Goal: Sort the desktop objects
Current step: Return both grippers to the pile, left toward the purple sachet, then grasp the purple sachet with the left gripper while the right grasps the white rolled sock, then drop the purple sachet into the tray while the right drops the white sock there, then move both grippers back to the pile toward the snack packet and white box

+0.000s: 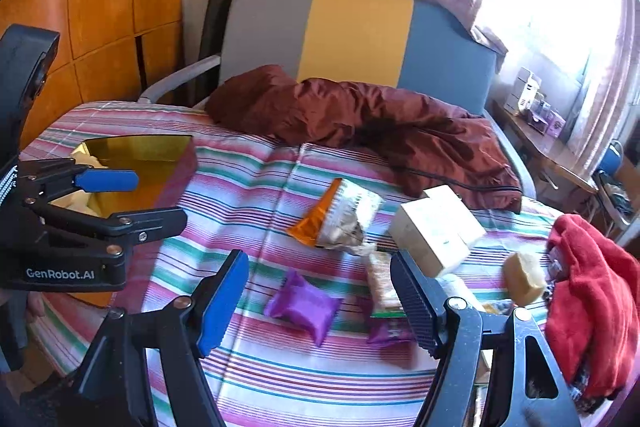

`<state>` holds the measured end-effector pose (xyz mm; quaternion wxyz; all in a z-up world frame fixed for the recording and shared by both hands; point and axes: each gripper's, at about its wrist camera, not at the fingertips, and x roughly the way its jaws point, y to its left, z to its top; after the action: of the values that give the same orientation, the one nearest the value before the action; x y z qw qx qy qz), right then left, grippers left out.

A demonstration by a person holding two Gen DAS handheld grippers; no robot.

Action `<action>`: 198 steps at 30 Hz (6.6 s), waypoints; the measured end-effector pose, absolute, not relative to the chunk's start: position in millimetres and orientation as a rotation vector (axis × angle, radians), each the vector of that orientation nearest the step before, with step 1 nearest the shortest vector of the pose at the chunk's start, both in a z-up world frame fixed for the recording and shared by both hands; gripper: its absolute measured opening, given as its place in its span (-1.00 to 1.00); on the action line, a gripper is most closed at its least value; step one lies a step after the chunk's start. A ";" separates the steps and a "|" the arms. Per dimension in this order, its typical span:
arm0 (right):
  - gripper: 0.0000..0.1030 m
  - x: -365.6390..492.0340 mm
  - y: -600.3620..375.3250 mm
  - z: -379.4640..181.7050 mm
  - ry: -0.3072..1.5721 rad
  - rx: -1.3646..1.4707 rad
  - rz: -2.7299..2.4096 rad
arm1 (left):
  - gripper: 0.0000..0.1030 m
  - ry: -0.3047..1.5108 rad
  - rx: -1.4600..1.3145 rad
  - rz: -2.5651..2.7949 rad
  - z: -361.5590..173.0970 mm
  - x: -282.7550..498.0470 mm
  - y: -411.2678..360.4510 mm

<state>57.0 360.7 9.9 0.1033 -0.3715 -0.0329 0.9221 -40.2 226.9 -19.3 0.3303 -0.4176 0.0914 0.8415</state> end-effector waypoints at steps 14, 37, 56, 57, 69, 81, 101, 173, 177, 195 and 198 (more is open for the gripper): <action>0.43 58.5 395.5 -0.7 -0.091 -1.109 2.662 | 0.52 0.281 -1.108 2.133 -29.8 -43.2 267.2; 0.44 57.9 457.0 -26.2 -0.027 -1.144 2.547 | 0.52 0.288 -1.148 2.004 -54.6 -38.2 318.2; 0.63 55.0 524.4 -69.1 0.291 -1.308 2.474 | 0.49 0.444 -1.209 1.874 -112.5 -20.3 350.6; 0.62 53.8 524.0 -70.1 0.303 -1.314 2.483 | 0.47 0.445 -1.225 1.874 -116.8 -21.8 349.6; 0.17 52.5 522.0 -74.9 0.310 -1.339 2.498 | -0.10 0.346 -1.170 1.894 -107.8 -24.3 328.0; 0.16 69.3 517.4 -33.1 0.434 -1.081 2.686 | -0.11 0.252 -1.056 1.981 -59.8 -9.6 277.1; 0.17 -15.2 296.4 12.8 0.353 -1.246 3.122 | 0.24 -0.079 -1.199 2.543 -30.0 -118.6 62.0; 0.83 44.6 500.2 -25.8 0.470 -1.170 2.550 | 0.52 0.244 -1.067 2.143 -20.4 -21.4 224.7; 0.83 21.0 525.3 -35.6 0.488 -1.165 2.520 | 0.52 0.253 -1.088 2.119 -27.7 -28.8 238.5; 0.84 -20.2 533.9 -71.7 0.657 -1.344 2.741 | 0.52 0.236 -1.158 2.038 -50.3 -65.9 291.1; 0.84 -20.2 526.6 -68.6 0.648 -1.359 2.770 | 0.52 0.219 -1.160 2.042 -50.0 -74.7 295.9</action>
<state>-20.2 526.6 -68.6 -0.0057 -0.4311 0.2056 0.8786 -74.7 295.9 -50.0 0.3817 -0.4545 0.0857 0.8002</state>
